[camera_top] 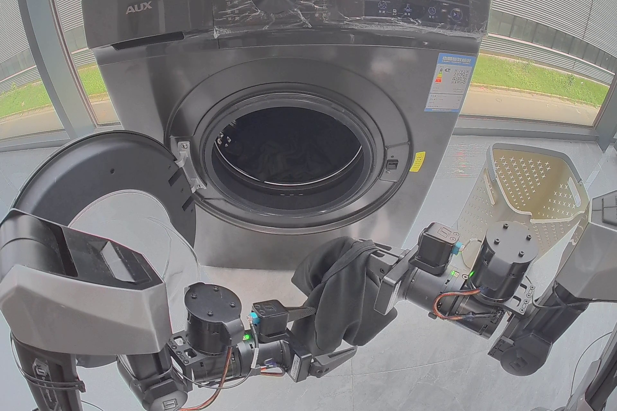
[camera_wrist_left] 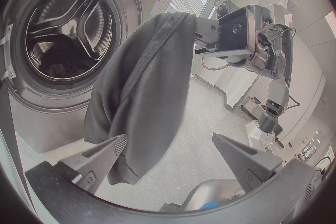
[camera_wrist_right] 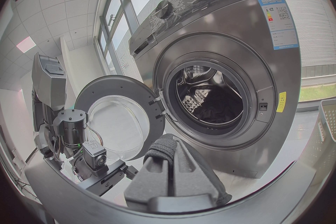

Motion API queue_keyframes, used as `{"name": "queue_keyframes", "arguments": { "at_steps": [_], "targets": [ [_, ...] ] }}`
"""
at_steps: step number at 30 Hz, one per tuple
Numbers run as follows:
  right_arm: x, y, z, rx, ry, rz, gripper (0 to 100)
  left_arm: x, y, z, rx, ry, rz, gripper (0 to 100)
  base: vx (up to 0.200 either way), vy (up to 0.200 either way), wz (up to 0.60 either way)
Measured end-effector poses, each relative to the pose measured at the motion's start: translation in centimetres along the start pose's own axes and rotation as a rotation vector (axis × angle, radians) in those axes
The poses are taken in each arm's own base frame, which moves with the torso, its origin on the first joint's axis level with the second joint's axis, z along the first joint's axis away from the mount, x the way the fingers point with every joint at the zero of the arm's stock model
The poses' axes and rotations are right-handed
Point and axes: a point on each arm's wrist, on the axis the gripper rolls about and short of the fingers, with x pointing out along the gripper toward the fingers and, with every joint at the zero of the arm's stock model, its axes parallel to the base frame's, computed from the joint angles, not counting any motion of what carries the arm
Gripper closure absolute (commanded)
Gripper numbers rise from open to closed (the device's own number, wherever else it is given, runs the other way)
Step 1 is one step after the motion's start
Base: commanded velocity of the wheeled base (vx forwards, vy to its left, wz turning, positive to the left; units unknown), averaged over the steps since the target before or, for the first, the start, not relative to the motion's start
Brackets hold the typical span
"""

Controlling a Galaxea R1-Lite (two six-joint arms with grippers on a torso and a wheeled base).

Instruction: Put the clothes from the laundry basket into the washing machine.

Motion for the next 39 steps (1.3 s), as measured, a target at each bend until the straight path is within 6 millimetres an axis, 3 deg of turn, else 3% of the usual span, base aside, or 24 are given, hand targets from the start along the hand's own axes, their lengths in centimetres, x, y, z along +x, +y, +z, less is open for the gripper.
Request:
{"name": "queue_keyframes", "arguments": {
  "at_steps": [12,13,28,38,39],
  "targets": [
    [-0.2,0.2,-0.2,0.003,0.012,0.004,100,1.4,2.5,-0.3,-0.016,-0.019,0.104,0,0.000,0.000,0.00],
    [-0.2,0.2,-0.2,0.003,0.013,0.005,100,1.5,2.6,-0.2,-0.016,-0.024,0.106,100,0.000,0.000,0.00],
    [-0.5,0.1,-0.4,0.009,0.023,0.000,100,2.3,2.3,0.7,0.002,-0.069,0.077,100,0.000,0.000,0.00],
    [-1.0,-0.7,-0.7,0.013,0.042,-0.039,100,-0.8,2.8,2.9,0.008,-0.131,0.129,100,0.000,0.000,0.00],
    [-1.1,-0.7,-0.8,0.014,0.047,-0.044,0,-1.3,3.0,3.4,0.009,-0.146,0.141,100,0.000,0.000,0.00]
  ]
}}
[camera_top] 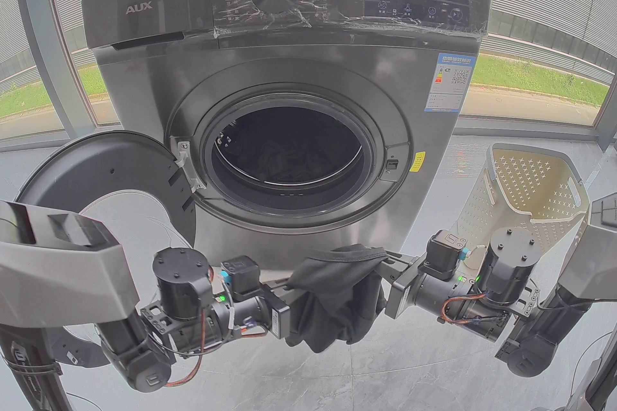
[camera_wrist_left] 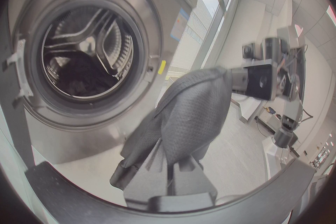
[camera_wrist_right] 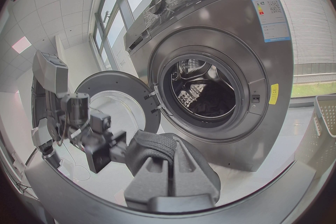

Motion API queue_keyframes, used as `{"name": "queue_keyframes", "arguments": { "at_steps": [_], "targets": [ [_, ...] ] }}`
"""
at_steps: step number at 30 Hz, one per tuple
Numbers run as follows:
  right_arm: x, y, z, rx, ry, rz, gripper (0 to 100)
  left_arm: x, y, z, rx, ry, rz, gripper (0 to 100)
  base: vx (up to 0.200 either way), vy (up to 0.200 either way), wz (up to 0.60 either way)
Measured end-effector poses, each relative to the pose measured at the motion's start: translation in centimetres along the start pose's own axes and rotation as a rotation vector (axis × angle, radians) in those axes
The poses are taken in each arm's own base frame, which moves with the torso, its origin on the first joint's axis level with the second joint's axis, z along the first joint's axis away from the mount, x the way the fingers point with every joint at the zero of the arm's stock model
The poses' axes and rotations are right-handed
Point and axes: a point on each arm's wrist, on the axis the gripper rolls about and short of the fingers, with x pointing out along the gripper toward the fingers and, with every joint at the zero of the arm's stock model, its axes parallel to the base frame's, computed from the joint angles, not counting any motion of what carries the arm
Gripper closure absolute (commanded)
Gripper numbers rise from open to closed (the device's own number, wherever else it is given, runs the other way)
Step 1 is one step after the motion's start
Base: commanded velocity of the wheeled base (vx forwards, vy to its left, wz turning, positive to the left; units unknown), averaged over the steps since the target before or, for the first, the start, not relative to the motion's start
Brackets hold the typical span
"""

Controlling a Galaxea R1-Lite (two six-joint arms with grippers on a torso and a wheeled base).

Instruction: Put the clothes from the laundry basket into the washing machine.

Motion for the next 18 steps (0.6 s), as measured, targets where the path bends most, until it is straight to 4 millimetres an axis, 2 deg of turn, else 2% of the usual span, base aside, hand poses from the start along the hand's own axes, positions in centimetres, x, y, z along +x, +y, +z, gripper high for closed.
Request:
{"name": "queue_keyframes", "arguments": {
  "at_steps": [7,18],
  "targets": [
    [-1.0,0.0,-1.0,0.020,0.056,-0.009,0,-1.8,1.5,2.6,0.016,-0.090,0.067,100,0.000,0.000,0.00],
    [-4.2,0.0,-3.6,0.015,0.223,0.008,0,-1.3,2.0,5.3,0.043,-0.205,0.087,100,0.000,0.000,0.00]
  ]
}}
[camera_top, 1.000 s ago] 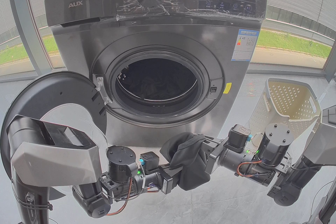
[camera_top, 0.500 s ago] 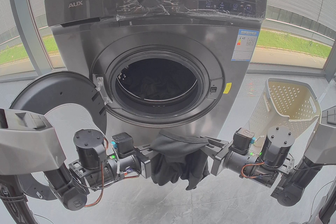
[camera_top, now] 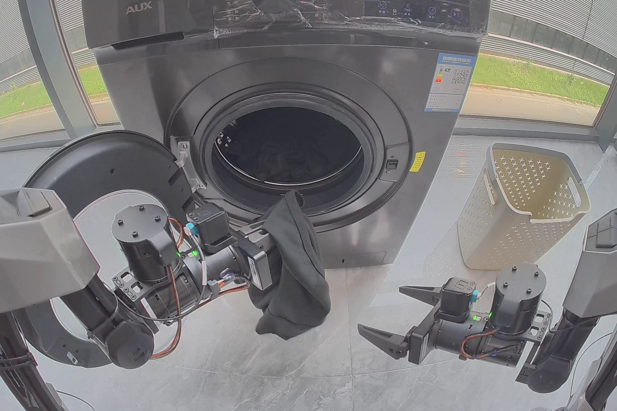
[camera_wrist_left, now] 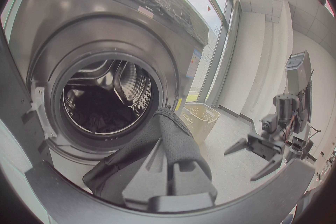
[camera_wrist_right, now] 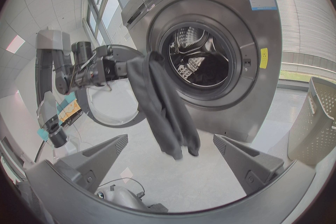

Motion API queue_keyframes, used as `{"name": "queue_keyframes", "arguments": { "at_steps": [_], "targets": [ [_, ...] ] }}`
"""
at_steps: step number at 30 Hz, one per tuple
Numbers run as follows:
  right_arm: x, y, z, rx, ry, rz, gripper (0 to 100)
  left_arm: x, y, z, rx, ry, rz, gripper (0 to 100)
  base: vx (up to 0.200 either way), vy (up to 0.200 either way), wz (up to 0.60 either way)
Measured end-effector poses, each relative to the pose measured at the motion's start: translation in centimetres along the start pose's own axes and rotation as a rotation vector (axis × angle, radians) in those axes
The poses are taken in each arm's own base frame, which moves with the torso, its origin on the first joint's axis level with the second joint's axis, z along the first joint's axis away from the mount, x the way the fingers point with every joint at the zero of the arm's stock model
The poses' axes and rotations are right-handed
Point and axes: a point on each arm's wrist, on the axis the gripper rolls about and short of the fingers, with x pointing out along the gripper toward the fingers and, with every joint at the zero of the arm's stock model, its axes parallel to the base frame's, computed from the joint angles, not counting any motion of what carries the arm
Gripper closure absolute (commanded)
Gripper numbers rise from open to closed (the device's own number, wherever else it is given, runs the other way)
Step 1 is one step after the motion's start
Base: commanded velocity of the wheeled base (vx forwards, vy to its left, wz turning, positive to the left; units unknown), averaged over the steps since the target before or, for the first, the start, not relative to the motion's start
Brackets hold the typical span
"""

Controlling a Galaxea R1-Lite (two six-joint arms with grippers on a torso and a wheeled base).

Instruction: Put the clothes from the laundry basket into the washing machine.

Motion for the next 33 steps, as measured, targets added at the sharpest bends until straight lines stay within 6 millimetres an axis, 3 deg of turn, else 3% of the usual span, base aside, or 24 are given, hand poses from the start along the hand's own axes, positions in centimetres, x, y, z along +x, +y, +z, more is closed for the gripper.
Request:
{"name": "queue_keyframes", "arguments": {
  "at_steps": [7,17,33],
  "targets": [
    [0.0,-0.4,-0.8,0.008,0.040,-0.003,0,0.2,-0.4,1.5,0.012,-0.056,-0.018,100,0.000,0.000,0.00],
    [3.0,-2.3,-1.0,0.025,0.016,-0.052,0,-0.3,-0.7,3.1,0.021,-0.111,-0.025,100,0.000,0.000,0.00],
    [5.2,-0.8,-1.3,-0.003,0.009,0.027,0,-0.6,-0.9,3.5,0.026,-0.122,-0.028,100,0.000,0.000,0.00]
  ]
}}
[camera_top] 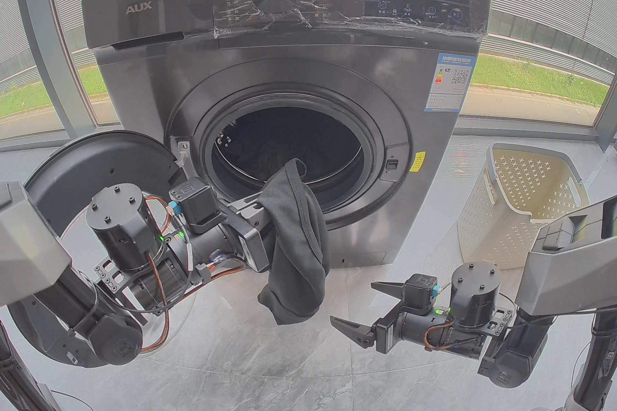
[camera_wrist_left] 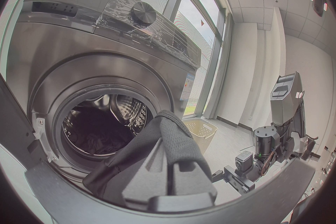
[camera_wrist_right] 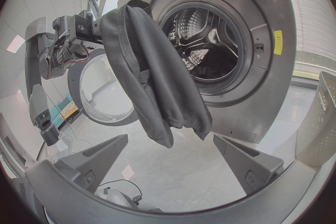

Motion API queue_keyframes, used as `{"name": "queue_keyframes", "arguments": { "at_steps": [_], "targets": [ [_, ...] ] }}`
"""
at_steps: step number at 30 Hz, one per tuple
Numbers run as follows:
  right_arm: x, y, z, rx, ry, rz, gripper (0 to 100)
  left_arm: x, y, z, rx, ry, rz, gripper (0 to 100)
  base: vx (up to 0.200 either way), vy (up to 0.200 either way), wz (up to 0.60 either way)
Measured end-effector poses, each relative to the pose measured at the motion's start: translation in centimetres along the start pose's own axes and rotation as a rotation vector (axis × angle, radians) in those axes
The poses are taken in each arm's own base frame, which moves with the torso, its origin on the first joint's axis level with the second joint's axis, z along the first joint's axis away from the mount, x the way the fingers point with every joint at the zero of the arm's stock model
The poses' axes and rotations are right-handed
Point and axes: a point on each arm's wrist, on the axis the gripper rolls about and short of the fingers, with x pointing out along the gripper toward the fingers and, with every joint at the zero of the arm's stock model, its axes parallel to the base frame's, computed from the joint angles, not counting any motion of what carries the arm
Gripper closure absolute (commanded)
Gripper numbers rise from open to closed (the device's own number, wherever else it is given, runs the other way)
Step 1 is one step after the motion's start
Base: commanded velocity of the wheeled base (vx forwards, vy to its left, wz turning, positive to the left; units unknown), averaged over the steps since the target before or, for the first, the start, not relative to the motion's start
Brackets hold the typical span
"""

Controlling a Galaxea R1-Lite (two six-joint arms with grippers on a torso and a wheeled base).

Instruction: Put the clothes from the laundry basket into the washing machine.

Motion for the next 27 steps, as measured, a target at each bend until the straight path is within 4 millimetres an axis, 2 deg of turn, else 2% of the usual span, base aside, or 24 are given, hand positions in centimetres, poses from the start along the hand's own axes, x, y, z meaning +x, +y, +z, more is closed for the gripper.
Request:
{"name": "queue_keyframes", "arguments": {
  "at_steps": [8,9,18,23,27],
  "targets": [
    [1.6,0.6,0.4,-0.012,-0.035,0.026,0,0.0,0.0,0.0,0.000,0.001,0.000,100,0.000,0.000,0.00],
    [1.9,0.6,0.4,-0.012,-0.040,0.025,100,0.0,0.0,0.0,0.000,0.001,0.000,100,0.000,0.000,0.00],
    [3.4,0.0,0.6,-0.012,-0.071,0.009,100,-0.2,0.0,-0.3,-0.004,0.014,0.001,100,0.000,0.000,0.00],
    [2.9,0.2,1.5,-0.014,-0.099,0.012,100,-0.4,0.0,-0.6,-0.007,0.028,0.006,100,0.000,0.000,0.00],
    [1.7,0.3,2.4,-0.015,-0.124,-0.015,100,-0.6,0.2,-0.8,-0.008,0.040,0.014,100,0.000,0.000,0.00]
  ]
}}
